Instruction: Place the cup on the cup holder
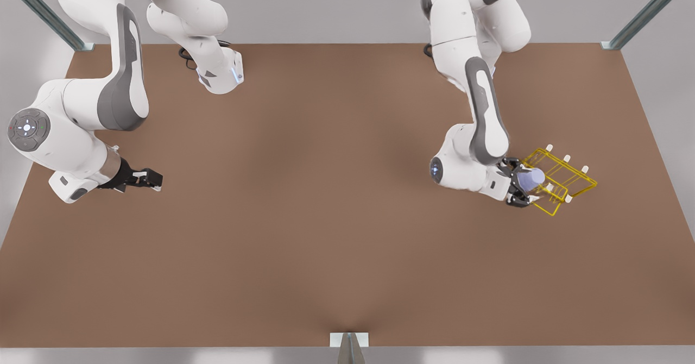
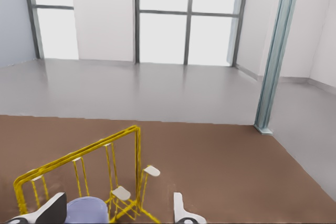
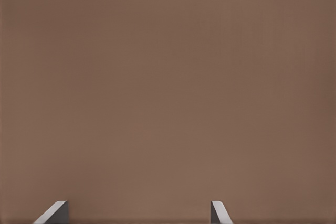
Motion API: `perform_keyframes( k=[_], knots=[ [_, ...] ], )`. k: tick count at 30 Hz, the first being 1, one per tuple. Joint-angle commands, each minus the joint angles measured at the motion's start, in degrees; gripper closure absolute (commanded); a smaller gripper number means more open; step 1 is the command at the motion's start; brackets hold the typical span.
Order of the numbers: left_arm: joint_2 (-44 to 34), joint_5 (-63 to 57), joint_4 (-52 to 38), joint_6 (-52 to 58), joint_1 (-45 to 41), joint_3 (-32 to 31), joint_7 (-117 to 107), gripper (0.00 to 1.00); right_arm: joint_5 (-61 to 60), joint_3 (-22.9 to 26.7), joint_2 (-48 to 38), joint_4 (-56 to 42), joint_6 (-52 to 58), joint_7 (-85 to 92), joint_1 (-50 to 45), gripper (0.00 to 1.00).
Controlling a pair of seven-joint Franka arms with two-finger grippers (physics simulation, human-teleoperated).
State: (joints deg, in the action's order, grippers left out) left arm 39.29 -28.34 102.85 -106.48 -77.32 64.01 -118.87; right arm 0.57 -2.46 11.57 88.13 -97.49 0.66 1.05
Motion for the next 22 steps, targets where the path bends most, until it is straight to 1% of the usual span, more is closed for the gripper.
perform_keyframes(
  k=[1,2,3,4,5,6,7,8,9,10,11,12,14,16,22],
  knots=[
    [-4.22,15.68,-20.29,36.23,0.32,-1.7,78.64,0.0,-0.04,0.0,-0.06,-0.07,0.02,0.05,0.0,0.0],
    [-3.88,19.64,-30.49,44.68,2.52,-1.96,106.6,0.0,-0.04,0.0,-0.06,-0.07,0.02,0.05,0.0,0.0],
    [-5.01,20.34,-34.9,47.16,3.58,-4.42,129.73,0.0,-0.04,0.0,-0.06,0.02,0.02,0.13,0.0,0.0],
    [-9.58,33.76,-35.17,46.63,9.09,-7.22,135.57,0.0,-0.13,0.0,0.03,0.02,0.02,0.13,0.0,0.0],
    [-15.11,38.98,-35.26,46.45,21.65,-23.27,132.94,0.0,-0.13,0.0,0.03,0.02,0.02,0.31,0.0,0.0],
    [-18.02,37.93,-35.26,41.72,39.85,-48.59,118.29,0.0,-0.13,0.0,0.12,0.02,0.02,0.31,0.09,0.0],
    [-23.02,34.77,-30.1,31.44,52.78,-63.47,110.34,0.0,-0.22,0.0,0.12,-0.07,-0.06,-0.13,-0.09,0.0],
    [-30.32,32.74,-18.4,22.21,54.73,-63.92,118.66,0.0,-0.22,0.0,0.12,-0.07,-0.06,-0.13,0.0,0.0],
    [-30.07,28.08,-18.9,25.69,54.73,-63.83,128.89,0.0,-0.22,0.0,0.12,-0.07,0.02,-0.13,0.0,0.0],
    [-25.51,28.08,-27.94,36.76,56.47,-63.75,129.76,0.0,-0.22,0.0,0.2,-0.07,0.02,0.05,0.0,0.0],
    [-25.23,27.82,-27.79,36.0,57.19,-63.75,132.03,0.0,-0.22,0.0,0.2,-0.07,0.02,0.13,0.09,0.0],
    [-26.37,27.82,-24.62,31.25,58.33,-63.75,135.13,0.0,-0.22,0.0,0.2,-0.07,0.02,0.13,0.0,0.0],
    [-25.41,27.38,-25.85,32.04,58.25,-63.66,129.94,0.0,-0.22,0.0,0.29,-0.07,0.02,0.22,0.0,0.0],
    [-24.09,27.38,-26.73,32.57,58.33,-63.57,129.59,0.0,-0.22,0.0,0.29,-0.07,0.02,0.13,0.0,0.0],
    [-23.91,26.41,-27.0,33.44,58.6,-63.48,128.89,0.0,-0.22,0.0,0.29,-0.07,0.02,0.31,0.0,0.0]
  ],
)
